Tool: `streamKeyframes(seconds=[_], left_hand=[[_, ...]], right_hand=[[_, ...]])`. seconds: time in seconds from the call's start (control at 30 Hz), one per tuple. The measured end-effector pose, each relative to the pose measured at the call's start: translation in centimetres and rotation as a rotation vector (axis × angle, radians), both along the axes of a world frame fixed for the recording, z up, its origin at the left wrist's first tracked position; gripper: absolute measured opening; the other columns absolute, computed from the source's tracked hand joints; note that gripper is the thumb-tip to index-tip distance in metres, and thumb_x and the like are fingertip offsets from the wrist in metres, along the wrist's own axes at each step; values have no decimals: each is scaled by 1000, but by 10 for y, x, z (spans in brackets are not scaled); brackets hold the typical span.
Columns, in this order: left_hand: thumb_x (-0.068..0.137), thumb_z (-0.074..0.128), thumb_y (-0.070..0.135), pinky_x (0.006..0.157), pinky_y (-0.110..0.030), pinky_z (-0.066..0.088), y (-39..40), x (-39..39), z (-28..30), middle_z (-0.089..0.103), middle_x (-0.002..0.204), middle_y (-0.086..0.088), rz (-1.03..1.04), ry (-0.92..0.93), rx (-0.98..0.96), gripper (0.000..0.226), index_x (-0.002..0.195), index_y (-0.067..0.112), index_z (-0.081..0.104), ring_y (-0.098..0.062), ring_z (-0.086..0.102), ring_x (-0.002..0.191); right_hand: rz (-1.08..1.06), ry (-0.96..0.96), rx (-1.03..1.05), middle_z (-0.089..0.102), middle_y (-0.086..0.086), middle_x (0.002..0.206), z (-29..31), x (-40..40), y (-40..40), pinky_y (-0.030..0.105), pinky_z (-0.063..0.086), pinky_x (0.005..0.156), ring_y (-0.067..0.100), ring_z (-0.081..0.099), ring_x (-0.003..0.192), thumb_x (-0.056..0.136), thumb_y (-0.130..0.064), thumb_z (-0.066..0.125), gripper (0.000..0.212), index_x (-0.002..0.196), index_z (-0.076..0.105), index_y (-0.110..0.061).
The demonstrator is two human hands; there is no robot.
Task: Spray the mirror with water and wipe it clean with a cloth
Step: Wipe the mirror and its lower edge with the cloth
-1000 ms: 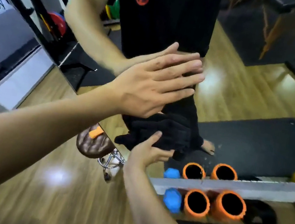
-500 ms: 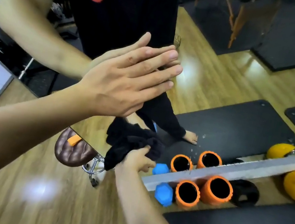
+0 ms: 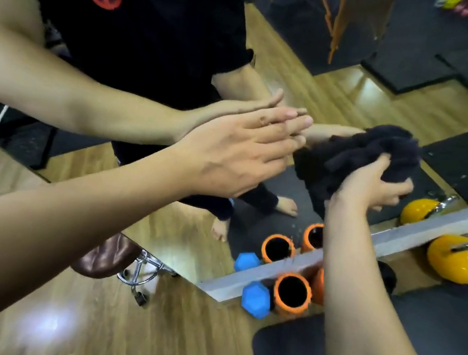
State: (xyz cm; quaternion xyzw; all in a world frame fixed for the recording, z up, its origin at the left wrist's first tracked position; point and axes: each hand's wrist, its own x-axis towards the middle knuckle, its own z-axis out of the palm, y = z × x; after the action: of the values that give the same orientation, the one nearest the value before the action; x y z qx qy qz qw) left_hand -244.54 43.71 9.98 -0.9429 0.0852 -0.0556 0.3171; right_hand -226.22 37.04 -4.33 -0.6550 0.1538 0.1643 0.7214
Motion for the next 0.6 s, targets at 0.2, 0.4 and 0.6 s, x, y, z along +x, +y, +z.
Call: streamKeyframes(seconds=[0.2,0.4,0.6], left_hand=[[103,33,20,122,-57,29,-3,0,-3,58,142,-25,41,6,-4,44,122,-6,63,-43,39,147],[100,41,22,124,-56,25,-4,2,-9,51,150,-25,130,-85,-102,47,130,-6,63,-39,37,148],[102,30,30,127,-52,18,1,3,-8,60,142,-16,72,-12,9,49,116,3,68,-37,33,151]], right_hand=[[-33,-30,12,38,7,152,-25,-18,-1,48,37,113,30,37,141,97,-60,50,65,149,34,-24],[528,327,-44,10,-6,167,-89,-172,-24,43,7,125,29,3,154,101,-64,16,63,157,20,-36],[499,835,39,55,12,129,-133,-294,-3,54,55,91,38,60,110,94,-63,50,51,120,35,-21]])
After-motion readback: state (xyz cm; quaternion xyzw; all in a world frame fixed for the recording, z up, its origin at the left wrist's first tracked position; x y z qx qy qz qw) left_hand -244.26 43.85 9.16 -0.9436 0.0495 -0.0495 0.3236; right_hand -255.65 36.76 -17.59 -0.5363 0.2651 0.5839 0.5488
